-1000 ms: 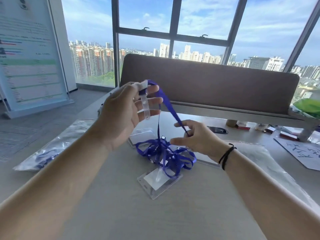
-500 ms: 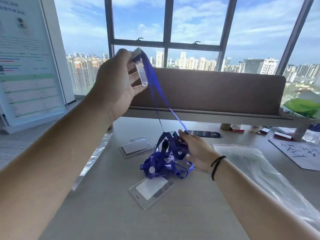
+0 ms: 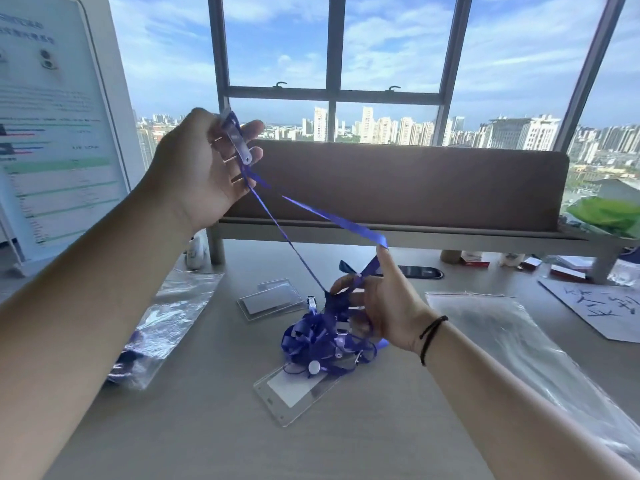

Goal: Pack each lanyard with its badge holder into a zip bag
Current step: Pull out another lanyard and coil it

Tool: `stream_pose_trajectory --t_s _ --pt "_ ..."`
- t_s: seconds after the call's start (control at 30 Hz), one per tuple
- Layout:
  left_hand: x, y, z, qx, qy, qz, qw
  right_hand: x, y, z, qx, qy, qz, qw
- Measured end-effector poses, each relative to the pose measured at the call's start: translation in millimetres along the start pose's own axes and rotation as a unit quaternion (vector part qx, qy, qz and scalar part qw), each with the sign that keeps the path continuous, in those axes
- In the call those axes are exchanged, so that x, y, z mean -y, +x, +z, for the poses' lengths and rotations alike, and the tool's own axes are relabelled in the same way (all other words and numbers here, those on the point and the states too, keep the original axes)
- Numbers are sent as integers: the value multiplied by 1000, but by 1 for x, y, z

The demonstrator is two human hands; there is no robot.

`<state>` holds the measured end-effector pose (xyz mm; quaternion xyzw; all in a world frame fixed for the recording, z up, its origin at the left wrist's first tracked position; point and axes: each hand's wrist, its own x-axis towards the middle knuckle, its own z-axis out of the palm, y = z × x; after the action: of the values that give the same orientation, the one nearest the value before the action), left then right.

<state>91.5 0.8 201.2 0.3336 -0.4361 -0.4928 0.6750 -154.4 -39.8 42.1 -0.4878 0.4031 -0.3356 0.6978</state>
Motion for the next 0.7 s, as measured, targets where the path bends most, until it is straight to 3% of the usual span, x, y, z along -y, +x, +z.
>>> stream_pose_trajectory --t_s 0.2,0.33,0.47,0.53,0.6,0.63,0.7 --pt "-10 -4 -1 -29 132 80 988 0 0 6 -6 -249 -29 968" --pt "-10 -6 -11 -60 235 121 962 -4 1 3 -22 -417 -47 907" --pt "-9 -9 -20 -43 299 160 940 -15 9 -11 -61 -519 -73 850" --pt "-6 -12 -23 -37 381 218 898 -17 11 -14 -74 -589 -79 801" --pt "1 -17 -28 -34 484 290 825 -19 12 -12 -81 -636 -86 763" --pt "6 -19 -32 -29 519 310 796 -20 14 -11 -85 -633 -94 764" --pt "17 -22 -42 -13 568 314 761 -16 15 -5 -103 -528 -124 834"
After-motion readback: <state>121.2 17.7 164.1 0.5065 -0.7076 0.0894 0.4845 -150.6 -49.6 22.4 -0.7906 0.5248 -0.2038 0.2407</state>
